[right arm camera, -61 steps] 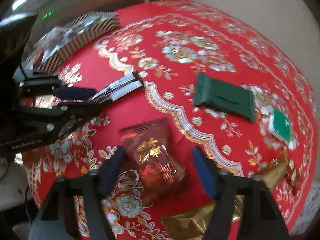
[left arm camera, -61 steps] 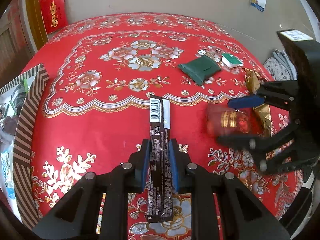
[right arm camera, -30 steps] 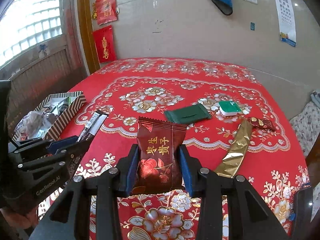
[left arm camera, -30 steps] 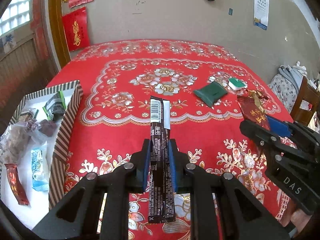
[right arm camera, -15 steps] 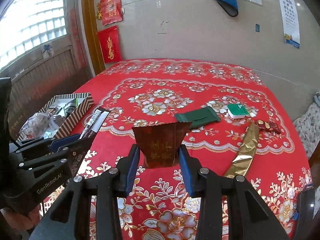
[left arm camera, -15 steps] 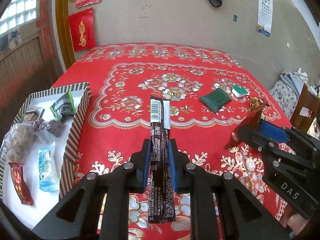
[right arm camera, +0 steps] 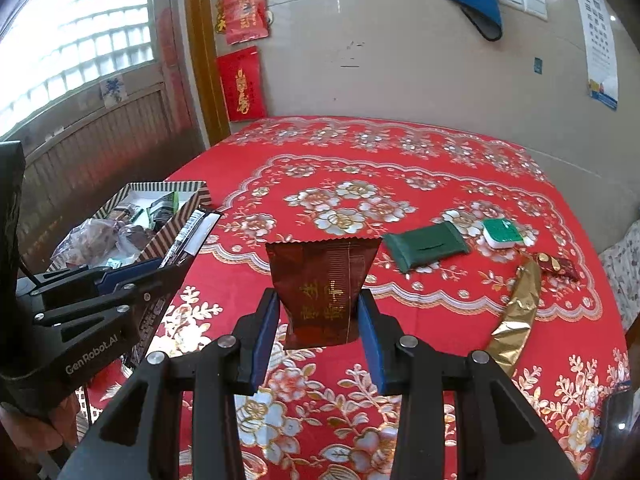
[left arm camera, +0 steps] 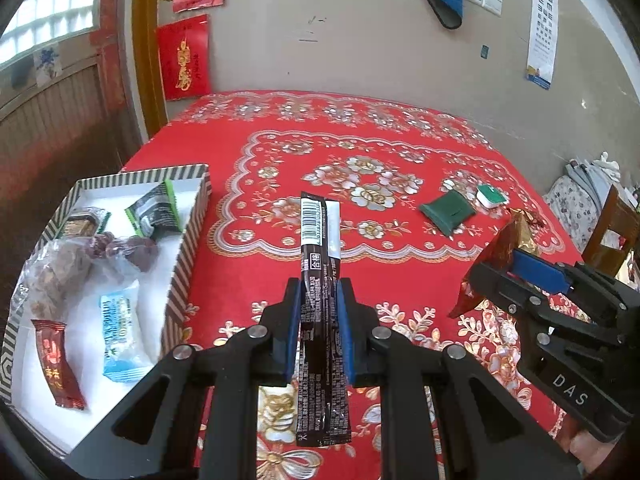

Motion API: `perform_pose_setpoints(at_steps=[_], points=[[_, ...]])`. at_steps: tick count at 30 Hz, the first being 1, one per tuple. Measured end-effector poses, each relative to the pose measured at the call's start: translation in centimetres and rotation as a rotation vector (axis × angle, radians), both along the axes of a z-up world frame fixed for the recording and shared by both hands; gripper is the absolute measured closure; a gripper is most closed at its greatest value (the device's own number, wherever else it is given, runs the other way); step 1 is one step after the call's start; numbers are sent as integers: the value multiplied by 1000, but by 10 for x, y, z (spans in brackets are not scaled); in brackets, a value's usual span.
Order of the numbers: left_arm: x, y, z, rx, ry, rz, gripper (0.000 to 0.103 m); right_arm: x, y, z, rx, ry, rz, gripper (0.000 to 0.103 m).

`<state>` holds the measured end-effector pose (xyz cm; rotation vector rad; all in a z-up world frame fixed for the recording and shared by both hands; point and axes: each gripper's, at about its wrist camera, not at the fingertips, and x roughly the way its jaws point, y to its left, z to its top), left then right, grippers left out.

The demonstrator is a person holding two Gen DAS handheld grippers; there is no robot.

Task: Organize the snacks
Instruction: 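Carry the chocolate bar and red candy over the white tray with both tools, then lower both snacks into the tray and open both tools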

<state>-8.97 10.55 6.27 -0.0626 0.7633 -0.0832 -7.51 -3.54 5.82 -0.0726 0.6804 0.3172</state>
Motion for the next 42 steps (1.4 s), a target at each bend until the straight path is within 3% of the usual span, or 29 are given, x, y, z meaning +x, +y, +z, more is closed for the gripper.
perform_pose_setpoints(at_steps=[23,42], points=[[-22,75,13,-6,-35,137,83,3,81,12,-52,-19,155,63],[-37,143,5,-7,-21,280,83,1,152,11,-79,-18,290,63]])
